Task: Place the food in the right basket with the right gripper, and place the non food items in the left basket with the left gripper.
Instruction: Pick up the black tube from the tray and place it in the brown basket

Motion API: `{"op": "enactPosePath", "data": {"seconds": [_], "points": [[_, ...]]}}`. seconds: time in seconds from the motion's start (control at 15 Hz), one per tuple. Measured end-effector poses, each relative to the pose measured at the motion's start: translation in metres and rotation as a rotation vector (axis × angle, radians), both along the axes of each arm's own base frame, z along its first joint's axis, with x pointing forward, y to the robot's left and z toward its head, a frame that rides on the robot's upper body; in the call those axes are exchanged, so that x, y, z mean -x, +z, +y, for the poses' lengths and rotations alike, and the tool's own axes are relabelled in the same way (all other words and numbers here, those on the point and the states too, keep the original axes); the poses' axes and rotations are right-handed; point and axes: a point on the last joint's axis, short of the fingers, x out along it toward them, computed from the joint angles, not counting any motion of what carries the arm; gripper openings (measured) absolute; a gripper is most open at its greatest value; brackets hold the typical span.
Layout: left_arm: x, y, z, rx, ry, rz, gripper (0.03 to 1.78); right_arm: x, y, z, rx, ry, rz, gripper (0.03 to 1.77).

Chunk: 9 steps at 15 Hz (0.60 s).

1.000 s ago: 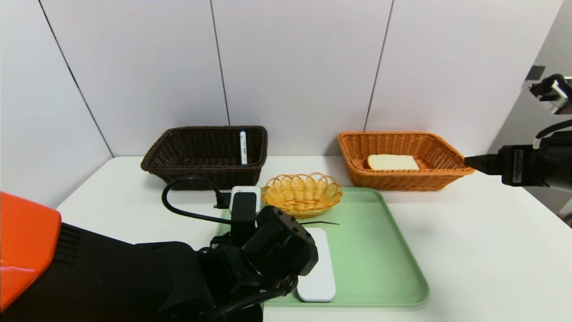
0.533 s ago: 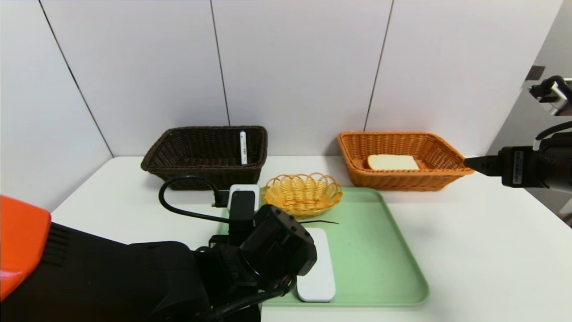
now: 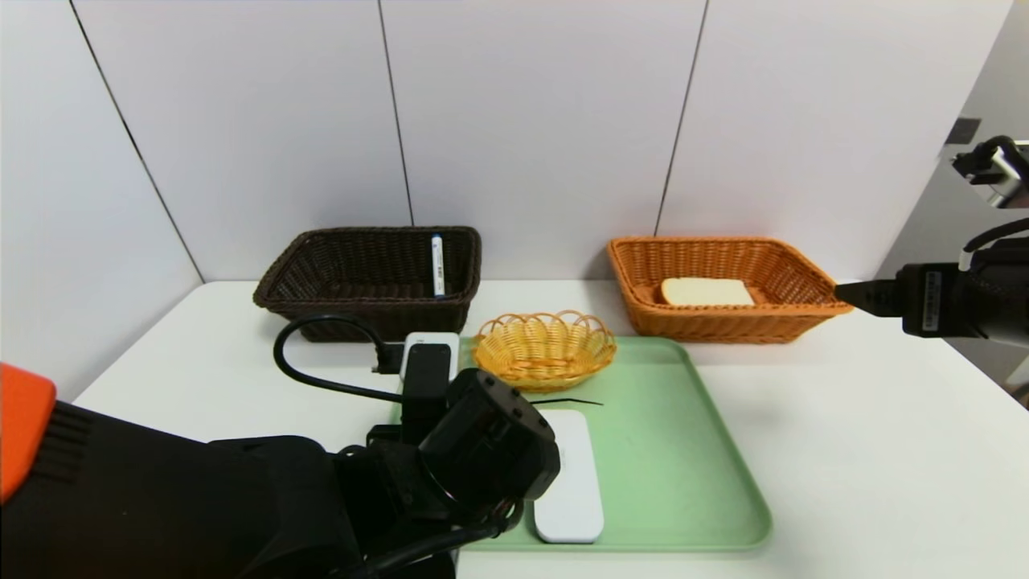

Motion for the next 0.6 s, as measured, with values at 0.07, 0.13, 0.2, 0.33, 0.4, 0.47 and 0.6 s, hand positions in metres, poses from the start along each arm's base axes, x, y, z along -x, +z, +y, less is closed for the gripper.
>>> {"op": "enactPosePath", "data": {"seconds": [0.07, 0.13, 0.2, 0.33, 0.4, 0.47, 0.6], "points": [[0.001, 0.004, 0.002, 0.005, -0.002, -0.005, 0.44, 0.0, 0.0, 0.0, 0.0, -0.001, 0.001, 1.7], [0.003, 0.008, 0.004, 0.006, -0.006, -0.009, 0.44, 0.001, -0.001, 0.0, 0.0, -0.001, 0.003, 1.7], [0.005, 0.013, 0.008, 0.005, -0.013, -0.012, 0.44, 0.001, -0.002, 0.0, 0.0, -0.001, 0.004, 1.7], [0.013, 0.027, 0.018, 0.007, -0.031, -0.014, 0.44, 0.002, -0.002, 0.0, 0.0, -0.001, 0.006, 1.7], [0.017, 0.035, 0.024, 0.01, -0.047, -0.012, 0.44, 0.002, -0.002, 0.0, 0.0, -0.001, 0.006, 1.7], [0.021, 0.043, 0.03, 0.014, -0.068, -0.009, 0.44, 0.002, -0.003, -0.001, -0.001, 0.0, 0.007, 1.7], [0.029, 0.06, 0.041, 0.033, -0.11, -0.024, 0.44, 0.002, -0.003, -0.001, -0.001, 0.0, 0.006, 1.7]]}}
